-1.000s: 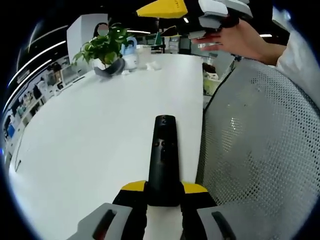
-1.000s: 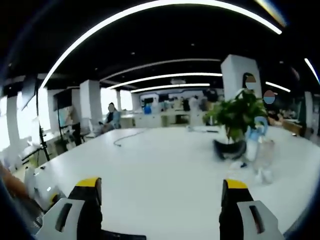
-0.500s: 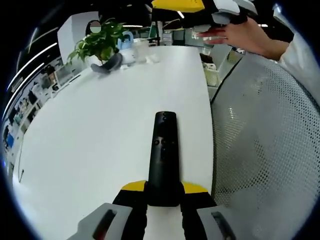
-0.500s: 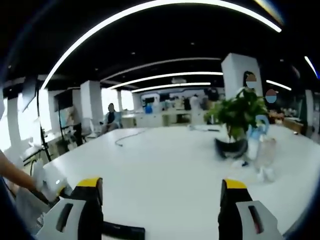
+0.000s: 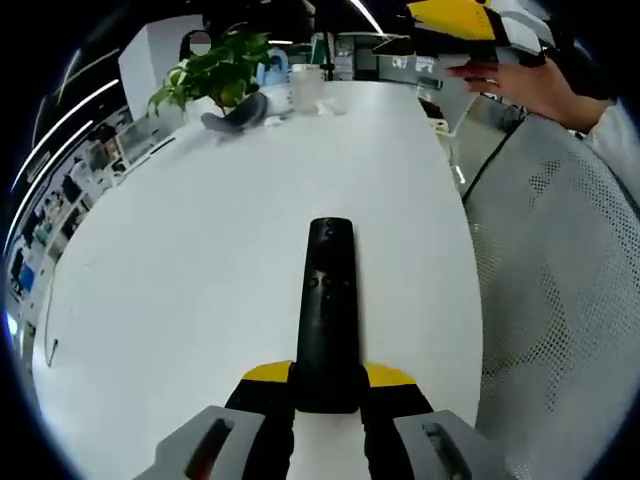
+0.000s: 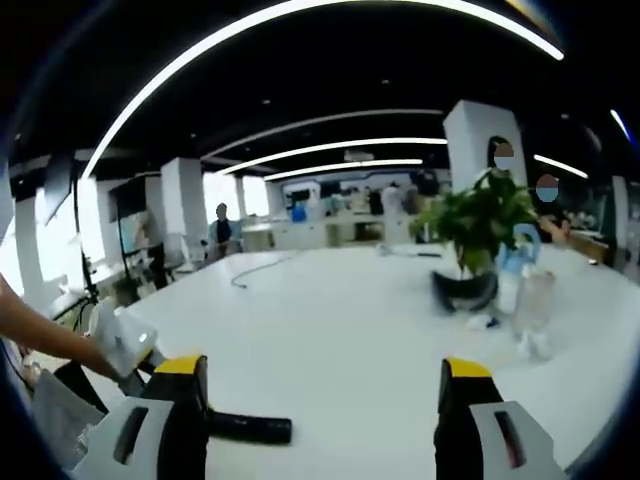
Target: Press the specified remote control buttons in sequence, fully releasing each button before pressing the next.
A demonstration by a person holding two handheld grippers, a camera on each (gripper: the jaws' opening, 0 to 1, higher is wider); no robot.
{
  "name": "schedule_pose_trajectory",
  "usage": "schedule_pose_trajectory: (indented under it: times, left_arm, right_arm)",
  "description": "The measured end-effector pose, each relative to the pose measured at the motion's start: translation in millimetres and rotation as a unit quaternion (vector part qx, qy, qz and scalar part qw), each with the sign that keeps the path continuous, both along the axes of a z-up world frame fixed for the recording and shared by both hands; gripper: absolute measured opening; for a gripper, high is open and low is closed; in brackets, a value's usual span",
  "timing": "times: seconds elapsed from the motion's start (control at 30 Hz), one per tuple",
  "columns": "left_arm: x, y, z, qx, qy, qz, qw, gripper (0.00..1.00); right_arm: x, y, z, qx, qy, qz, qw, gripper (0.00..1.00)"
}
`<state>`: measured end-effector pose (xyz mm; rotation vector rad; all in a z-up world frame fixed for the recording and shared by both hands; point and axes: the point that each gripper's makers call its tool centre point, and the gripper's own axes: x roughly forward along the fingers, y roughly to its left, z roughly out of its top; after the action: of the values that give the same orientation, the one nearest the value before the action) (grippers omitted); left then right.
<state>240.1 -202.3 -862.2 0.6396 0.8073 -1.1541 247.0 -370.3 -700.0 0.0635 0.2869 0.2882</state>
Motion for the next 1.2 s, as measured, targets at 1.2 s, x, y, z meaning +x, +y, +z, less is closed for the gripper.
schedule_pose_trajectory:
  times: [1.2]
  left_arm:
    - [97.0,25,0.2,0.096,0.004,-0.046,0.9943,0.24]
  right_arm:
    - [1,-3,-6.9,-0.005,0.016,-0.007,0.9998,0.92]
